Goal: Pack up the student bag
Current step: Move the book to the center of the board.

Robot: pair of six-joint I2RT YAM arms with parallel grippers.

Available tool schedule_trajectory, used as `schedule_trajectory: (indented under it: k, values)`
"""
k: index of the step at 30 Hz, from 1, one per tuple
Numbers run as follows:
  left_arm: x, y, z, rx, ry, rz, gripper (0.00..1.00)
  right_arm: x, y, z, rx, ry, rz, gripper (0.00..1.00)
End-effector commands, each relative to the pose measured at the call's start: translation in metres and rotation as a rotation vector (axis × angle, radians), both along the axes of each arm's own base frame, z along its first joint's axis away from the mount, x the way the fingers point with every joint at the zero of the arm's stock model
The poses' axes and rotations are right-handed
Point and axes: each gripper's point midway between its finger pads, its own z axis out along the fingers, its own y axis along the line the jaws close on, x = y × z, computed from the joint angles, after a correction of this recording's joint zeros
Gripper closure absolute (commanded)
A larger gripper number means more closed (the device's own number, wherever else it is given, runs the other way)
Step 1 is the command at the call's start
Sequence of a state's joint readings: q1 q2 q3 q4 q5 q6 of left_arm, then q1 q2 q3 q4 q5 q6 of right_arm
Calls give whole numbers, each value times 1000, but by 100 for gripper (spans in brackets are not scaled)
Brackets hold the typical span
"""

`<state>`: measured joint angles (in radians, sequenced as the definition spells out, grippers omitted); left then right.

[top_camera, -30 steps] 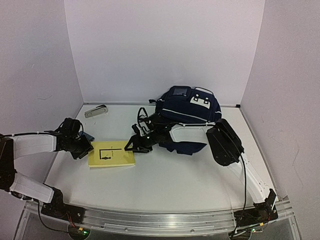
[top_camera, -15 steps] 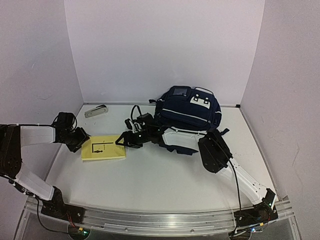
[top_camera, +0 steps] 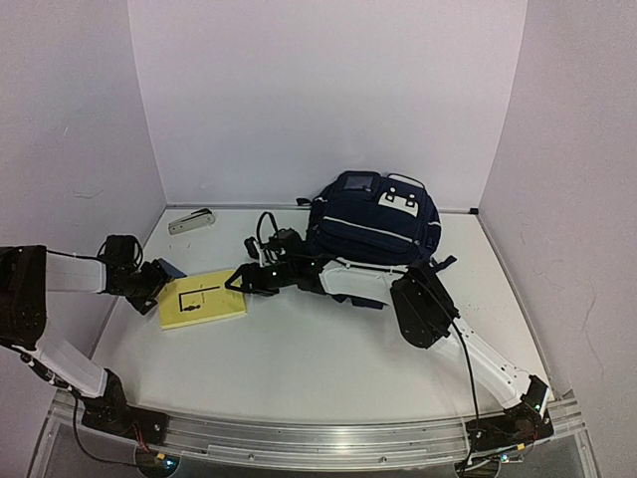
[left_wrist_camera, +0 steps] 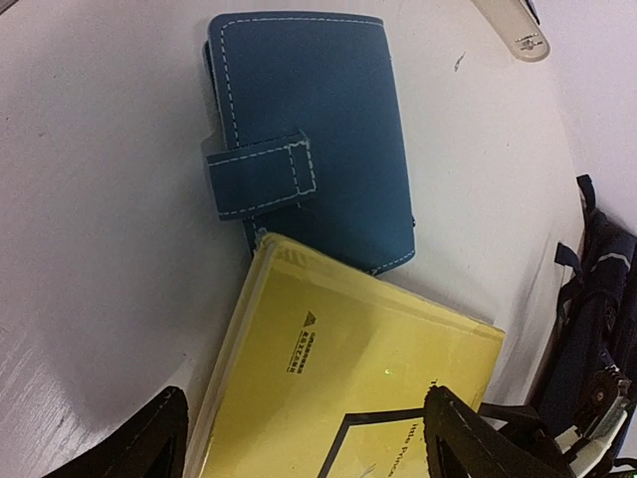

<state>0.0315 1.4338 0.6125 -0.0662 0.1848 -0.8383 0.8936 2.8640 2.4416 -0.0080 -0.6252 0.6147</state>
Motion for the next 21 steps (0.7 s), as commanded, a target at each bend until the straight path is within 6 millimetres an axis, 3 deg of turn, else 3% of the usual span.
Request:
schedule_trajectory:
  k: [1,6,11,15,21]
  values:
    - [-2,7,0,0,-12,20,18,-21,-11,-74,-146,107,-11,34]
    - [-3,5,-19,-57,11,6,18,-22,-13,-76,-152,105,-9,35]
    - [6,-11,-24,-142,-57,-74,22,-24,-14,-79,-159,108,-4,35]
    - [12,-34,-7,-233,-188,-187,32,-25,-15,-82,-160,116,1,35]
    - [7,-56,45,-295,-378,-315,54,-29,-16,-83,-161,132,16,37]
